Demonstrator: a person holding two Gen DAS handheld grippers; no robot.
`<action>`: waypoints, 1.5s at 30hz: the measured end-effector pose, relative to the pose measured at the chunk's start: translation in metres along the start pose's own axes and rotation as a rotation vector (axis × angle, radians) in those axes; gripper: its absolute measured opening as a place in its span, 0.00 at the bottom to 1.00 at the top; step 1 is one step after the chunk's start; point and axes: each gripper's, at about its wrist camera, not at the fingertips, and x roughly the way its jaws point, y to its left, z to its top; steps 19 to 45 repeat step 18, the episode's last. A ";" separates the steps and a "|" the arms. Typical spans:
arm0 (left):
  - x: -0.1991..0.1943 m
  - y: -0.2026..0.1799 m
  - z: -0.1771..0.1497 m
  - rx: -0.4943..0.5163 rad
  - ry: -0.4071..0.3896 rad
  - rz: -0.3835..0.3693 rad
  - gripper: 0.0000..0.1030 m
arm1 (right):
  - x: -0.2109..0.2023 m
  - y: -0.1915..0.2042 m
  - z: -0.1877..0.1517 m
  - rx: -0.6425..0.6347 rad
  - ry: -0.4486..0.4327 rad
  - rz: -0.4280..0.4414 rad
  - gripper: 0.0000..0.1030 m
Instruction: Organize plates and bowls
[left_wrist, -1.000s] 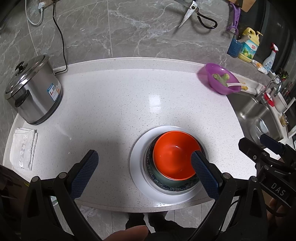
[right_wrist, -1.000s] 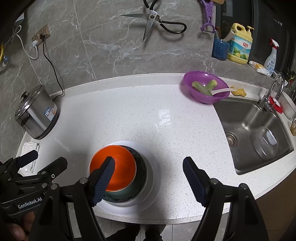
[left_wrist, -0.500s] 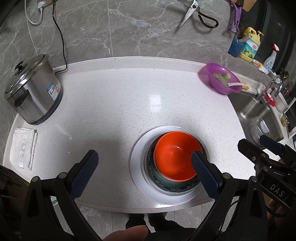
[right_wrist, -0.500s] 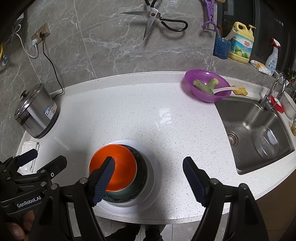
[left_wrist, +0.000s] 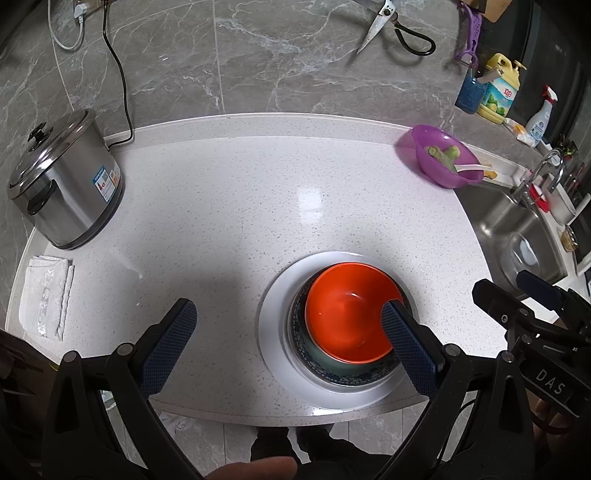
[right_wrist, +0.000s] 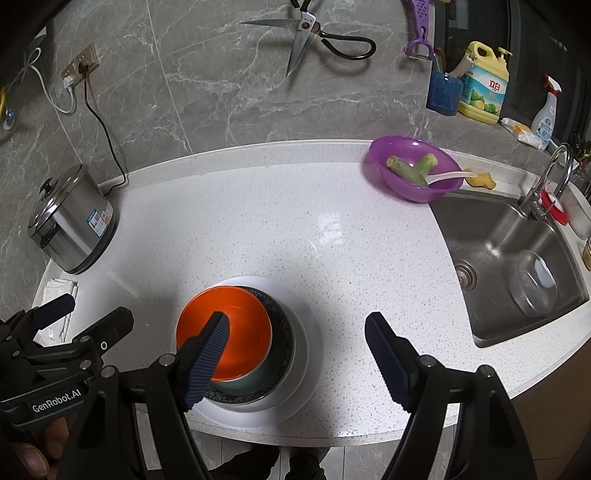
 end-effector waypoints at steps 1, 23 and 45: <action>0.000 0.000 0.000 0.001 0.000 0.001 0.98 | 0.000 0.000 0.000 0.000 0.001 0.001 0.76; 0.006 0.002 0.005 0.004 -0.008 -0.003 0.98 | 0.006 -0.002 0.000 -0.002 0.016 0.009 0.76; 0.006 0.002 0.005 0.004 -0.008 -0.003 0.98 | 0.006 -0.002 0.000 -0.002 0.016 0.009 0.76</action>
